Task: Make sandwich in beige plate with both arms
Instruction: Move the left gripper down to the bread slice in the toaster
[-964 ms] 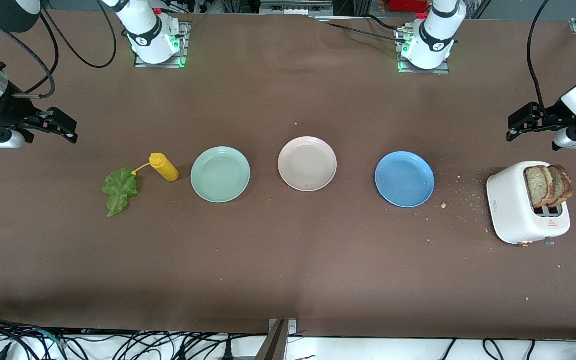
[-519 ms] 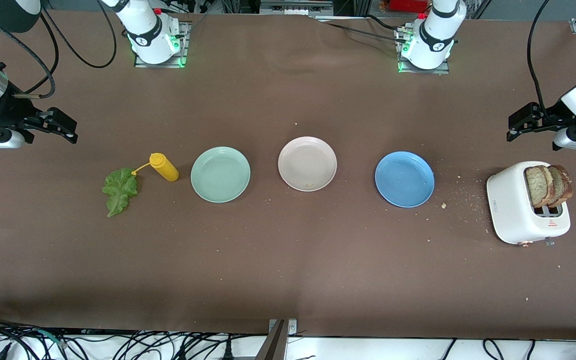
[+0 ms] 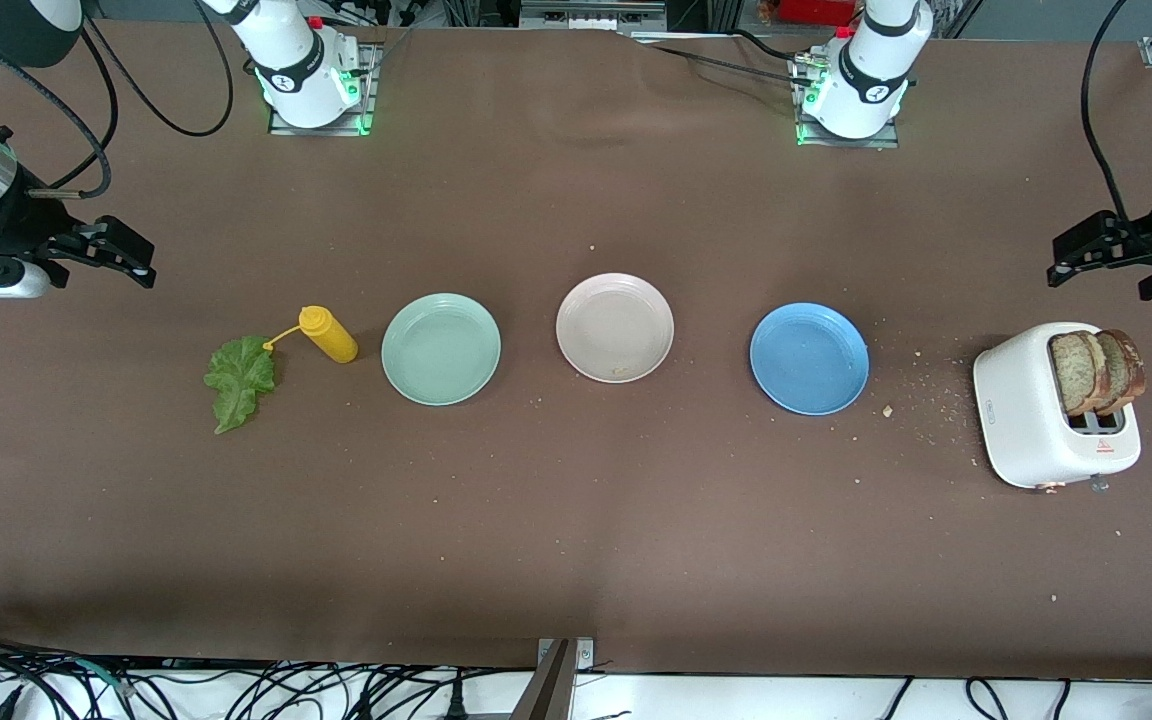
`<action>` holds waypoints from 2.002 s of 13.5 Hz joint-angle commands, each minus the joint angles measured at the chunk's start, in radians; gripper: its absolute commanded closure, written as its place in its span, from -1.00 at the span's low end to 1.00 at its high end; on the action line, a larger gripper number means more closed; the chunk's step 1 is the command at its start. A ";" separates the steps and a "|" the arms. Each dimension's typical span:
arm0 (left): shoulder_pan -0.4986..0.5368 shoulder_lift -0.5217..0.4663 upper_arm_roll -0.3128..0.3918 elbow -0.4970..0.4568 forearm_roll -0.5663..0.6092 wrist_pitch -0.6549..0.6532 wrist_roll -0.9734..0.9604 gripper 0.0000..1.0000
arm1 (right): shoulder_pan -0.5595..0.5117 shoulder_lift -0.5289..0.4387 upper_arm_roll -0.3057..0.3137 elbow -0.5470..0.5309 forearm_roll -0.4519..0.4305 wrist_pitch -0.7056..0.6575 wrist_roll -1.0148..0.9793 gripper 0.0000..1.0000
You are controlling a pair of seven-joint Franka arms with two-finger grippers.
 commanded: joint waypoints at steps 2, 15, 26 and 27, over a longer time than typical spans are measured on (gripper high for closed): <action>0.069 0.042 -0.004 0.026 0.032 0.027 0.010 -1.00 | -0.004 -0.004 0.000 -0.009 0.016 0.013 0.008 -1.00; 0.182 0.094 -0.009 -0.306 0.081 0.496 0.188 -0.98 | -0.004 -0.004 0.000 -0.009 0.016 0.013 0.008 -1.00; 0.213 0.079 -0.010 -0.520 0.074 0.726 0.156 -0.62 | -0.004 -0.004 0.000 -0.009 0.016 0.013 0.008 -1.00; 0.213 0.083 -0.009 -0.520 0.075 0.724 0.151 -0.14 | -0.004 -0.004 0.000 -0.009 0.016 0.013 0.008 -1.00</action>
